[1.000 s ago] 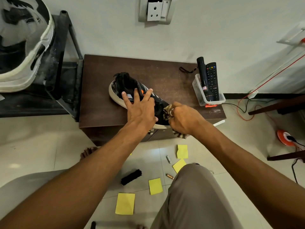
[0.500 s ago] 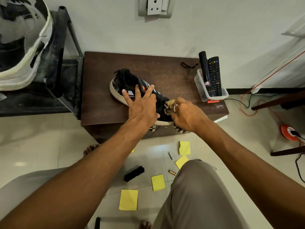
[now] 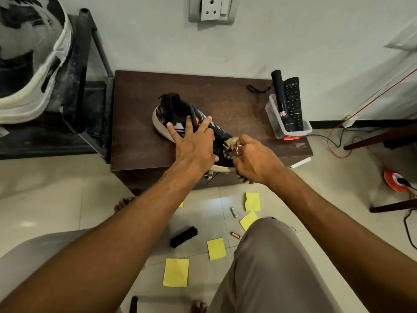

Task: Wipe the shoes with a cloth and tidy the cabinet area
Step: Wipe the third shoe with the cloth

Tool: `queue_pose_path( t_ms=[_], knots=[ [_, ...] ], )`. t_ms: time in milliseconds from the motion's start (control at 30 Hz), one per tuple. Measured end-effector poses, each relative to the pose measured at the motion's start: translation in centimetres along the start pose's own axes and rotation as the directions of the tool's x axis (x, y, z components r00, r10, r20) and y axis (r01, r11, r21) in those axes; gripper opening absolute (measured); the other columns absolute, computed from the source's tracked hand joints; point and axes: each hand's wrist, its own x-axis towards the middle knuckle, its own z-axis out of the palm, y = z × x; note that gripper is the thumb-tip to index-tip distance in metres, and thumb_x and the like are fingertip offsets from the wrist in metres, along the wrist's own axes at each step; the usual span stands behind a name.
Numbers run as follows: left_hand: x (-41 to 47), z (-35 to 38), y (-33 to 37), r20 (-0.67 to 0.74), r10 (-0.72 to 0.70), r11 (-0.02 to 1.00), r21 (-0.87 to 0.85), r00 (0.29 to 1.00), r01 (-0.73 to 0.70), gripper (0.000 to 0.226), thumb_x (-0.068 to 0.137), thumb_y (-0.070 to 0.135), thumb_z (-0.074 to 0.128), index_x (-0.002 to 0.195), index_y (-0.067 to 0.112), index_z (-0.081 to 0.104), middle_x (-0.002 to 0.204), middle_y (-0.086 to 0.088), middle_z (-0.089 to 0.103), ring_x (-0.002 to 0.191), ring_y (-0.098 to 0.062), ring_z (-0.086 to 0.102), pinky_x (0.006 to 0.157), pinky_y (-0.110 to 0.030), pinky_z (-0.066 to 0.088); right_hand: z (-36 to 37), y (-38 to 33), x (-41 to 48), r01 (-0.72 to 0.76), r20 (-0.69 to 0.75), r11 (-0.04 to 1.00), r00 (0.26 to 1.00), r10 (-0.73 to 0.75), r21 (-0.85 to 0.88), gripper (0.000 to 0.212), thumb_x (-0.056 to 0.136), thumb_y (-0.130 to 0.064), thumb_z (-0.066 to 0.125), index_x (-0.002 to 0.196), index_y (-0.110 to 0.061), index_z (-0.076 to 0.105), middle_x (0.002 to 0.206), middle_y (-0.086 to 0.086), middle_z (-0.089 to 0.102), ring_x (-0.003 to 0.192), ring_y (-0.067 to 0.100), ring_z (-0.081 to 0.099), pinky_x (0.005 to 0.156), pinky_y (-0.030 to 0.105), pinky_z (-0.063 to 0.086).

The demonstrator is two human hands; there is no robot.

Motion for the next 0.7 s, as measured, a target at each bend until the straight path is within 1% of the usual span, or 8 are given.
queue_pose_path(
  t_ms=[100,200,267,333,433,567,633,700],
  knots=[
    [0.1,0.0,0.0,0.004,0.006,1.0,-0.015,1.0,-0.006,0.056,0.08,0.047,0.081,0.128,0.029,0.059,0.168,0.011,0.01,0.156,-0.036,0.0,0.112,-0.078,-0.005,-1.1,-0.4,-0.5,-0.108,0.111,0.993,0.989,0.102,0.045,0.027,0.095,-0.023,0.057,0.12,-0.012,0.053,0.103,0.007,0.063,0.089,0.026,0.063,0.081,0.042,0.056],
    [0.2,-0.1,-0.1,0.011,0.007,1.0,-0.029,1.0,-0.006,0.053,0.079,0.046,0.082,0.124,0.029,0.06,0.168,0.011,0.011,0.156,-0.036,0.001,0.112,-0.078,-0.006,-2.4,-0.5,0.0,-0.109,0.158,0.993,0.982,0.101,0.042,0.008,0.094,-0.021,0.055,0.096,-0.014,0.057,0.092,0.008,0.066,0.079,0.025,0.064,0.068,0.035,0.053],
    [0.3,-0.3,-0.3,0.025,0.002,0.998,-0.055,1.0,0.0,0.05,0.079,0.044,0.083,0.12,0.029,0.061,0.168,0.011,0.012,0.156,-0.036,0.001,0.112,-0.078,-0.006,-2.4,-0.9,0.5,-0.061,0.036,0.994,0.998,0.059,0.086,0.014,0.097,-0.023,0.055,0.101,-0.011,0.061,0.107,0.008,0.062,0.087,0.023,0.06,0.078,0.035,0.053],
    [0.3,-0.3,-0.2,0.022,0.0,0.999,-0.054,1.0,0.001,0.047,0.079,0.041,0.084,0.118,0.029,0.062,0.168,0.011,0.013,0.155,-0.036,0.002,0.112,-0.078,-0.006,-0.9,-1.3,0.6,0.031,-0.053,0.997,0.998,-0.028,0.067,0.028,0.099,-0.024,0.055,0.117,-0.005,0.065,0.123,0.005,0.051,0.099,0.021,0.055,0.087,0.037,0.051],
    [0.2,-0.1,-0.1,-0.001,0.013,1.0,-0.014,1.0,-0.013,0.047,0.079,0.037,0.084,0.12,0.029,0.061,0.168,0.012,0.013,0.155,-0.036,0.004,0.111,-0.079,-0.004,0.9,-1.2,0.1,0.05,0.02,0.996,0.998,-0.052,0.072,0.038,0.097,-0.025,0.058,0.132,-0.01,0.056,0.126,0.002,0.048,0.107,0.021,0.053,0.092,0.041,0.053],
    [0.3,0.0,-0.2,0.009,0.015,1.0,-0.018,1.0,-0.015,0.05,0.079,0.044,0.083,0.121,0.03,0.06,0.167,0.012,0.012,0.155,-0.035,0.003,0.112,-0.077,-0.004,-0.4,0.9,-0.1,0.133,0.114,0.991,0.985,-0.133,0.009,0.027,0.097,-0.029,0.058,0.119,-0.014,0.063,0.124,-0.002,0.052,0.103,0.017,0.054,0.09,0.038,0.051],
    [0.3,0.0,-0.2,0.009,0.016,1.0,-0.023,1.0,-0.016,0.05,0.08,0.045,0.082,0.122,0.03,0.06,0.168,0.012,0.012,0.156,-0.035,0.003,0.112,-0.077,-0.004,-1.6,1.6,0.0,0.127,0.177,0.992,0.977,-0.12,-0.025,0.026,0.096,-0.031,0.056,0.115,-0.017,0.065,0.12,-0.002,0.057,0.099,0.016,0.056,0.089,0.039,0.053],
    [0.3,-0.1,-0.3,0.02,0.015,0.999,-0.031,1.0,-0.015,0.052,0.08,0.045,0.082,0.125,0.03,0.061,0.168,0.012,0.011,0.156,-0.035,0.002,0.112,-0.077,-0.004,-2.7,2.1,0.2,0.092,0.17,0.995,0.982,-0.083,-0.045,0.03,0.092,-0.038,0.051,0.109,-0.019,0.067,0.115,-0.002,0.06,0.096,0.019,0.06,0.087,0.04,0.054]
  ],
)
